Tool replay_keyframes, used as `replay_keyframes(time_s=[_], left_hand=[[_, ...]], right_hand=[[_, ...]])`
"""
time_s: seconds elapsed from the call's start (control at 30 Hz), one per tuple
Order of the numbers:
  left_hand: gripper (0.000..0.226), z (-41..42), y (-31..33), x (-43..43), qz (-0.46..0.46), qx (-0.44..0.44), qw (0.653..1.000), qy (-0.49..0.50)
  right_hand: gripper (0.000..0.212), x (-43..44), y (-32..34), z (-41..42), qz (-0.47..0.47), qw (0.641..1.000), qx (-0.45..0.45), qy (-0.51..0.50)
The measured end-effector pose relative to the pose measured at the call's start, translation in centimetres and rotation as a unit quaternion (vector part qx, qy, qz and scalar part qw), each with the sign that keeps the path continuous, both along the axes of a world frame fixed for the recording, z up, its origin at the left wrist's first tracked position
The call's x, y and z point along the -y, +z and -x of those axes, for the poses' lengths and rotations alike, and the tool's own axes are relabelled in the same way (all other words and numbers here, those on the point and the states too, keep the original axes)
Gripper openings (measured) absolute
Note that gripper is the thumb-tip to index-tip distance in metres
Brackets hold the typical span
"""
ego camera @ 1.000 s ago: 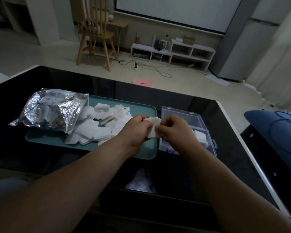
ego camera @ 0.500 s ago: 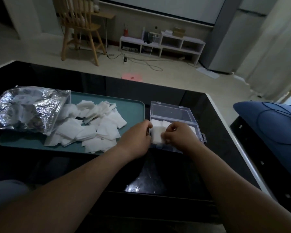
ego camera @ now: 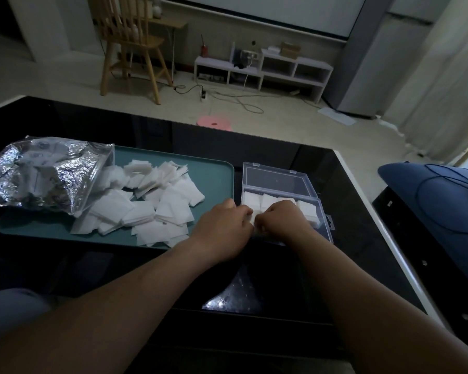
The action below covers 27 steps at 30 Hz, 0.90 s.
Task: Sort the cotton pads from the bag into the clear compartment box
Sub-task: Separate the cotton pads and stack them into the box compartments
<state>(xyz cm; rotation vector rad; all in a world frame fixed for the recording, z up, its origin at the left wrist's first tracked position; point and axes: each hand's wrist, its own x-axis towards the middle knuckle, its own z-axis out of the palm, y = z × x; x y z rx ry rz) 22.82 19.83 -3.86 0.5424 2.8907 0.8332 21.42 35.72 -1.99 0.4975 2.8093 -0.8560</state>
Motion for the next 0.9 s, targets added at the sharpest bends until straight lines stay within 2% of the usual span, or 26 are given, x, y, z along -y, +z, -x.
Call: replay_keyframes(time_s=[0.13, 0.23, 0.4, 0.57, 0.67, 0.73, 0.83, 0.9], left_hand=[[0.039, -0.3, 0.1, -0.1, 0.056, -0.034, 0.998, -0.005], [0.039, -0.4, 0.3, 0.1, 0.057, -0.058, 0.997, 0.001], [0.031, -0.6, 2.3, 2.2, -0.007, -0.098, 0.995, 0.023], [0.028, 1.3, 4.2, 8.8, -0.022, -0.106, 0.992, 0.058], [0.027, 2.9, 5.5, 14.3, 0.012, -0.072, 0.995, 0.075], [0.019, 3.4, 5.9, 17.2, 0.050, -0.035, 0.995, 0.082], [0.010, 3.4, 5.2, 19.3, 0.092, -0.022, 0.993, 0.072], [0.012, 3.2, 4.3, 18.8, 0.103, -0.013, 0.993, 0.052]], right_hand=[[0.017, 0.3, -0.1, -0.8, -0.061, 0.998, -0.020, 0.021], [0.010, 0.7, 0.6, -1.2, -0.080, 0.995, -0.056, 0.036], [0.017, 2.0, 2.2, -1.5, -0.034, 0.984, -0.168, 0.052], [0.016, 6.5, 3.6, -1.5, 0.016, 0.968, -0.208, 0.139], [0.010, 9.7, 3.9, -0.4, -0.002, 0.962, -0.199, 0.188], [0.011, 11.2, 3.7, 0.3, -0.028, 0.964, -0.163, 0.209], [0.027, 13.3, 2.8, 0.7, -0.058, 0.969, -0.074, 0.229], [0.036, 14.1, 1.9, 0.4, -0.067, 0.971, -0.048, 0.226]])
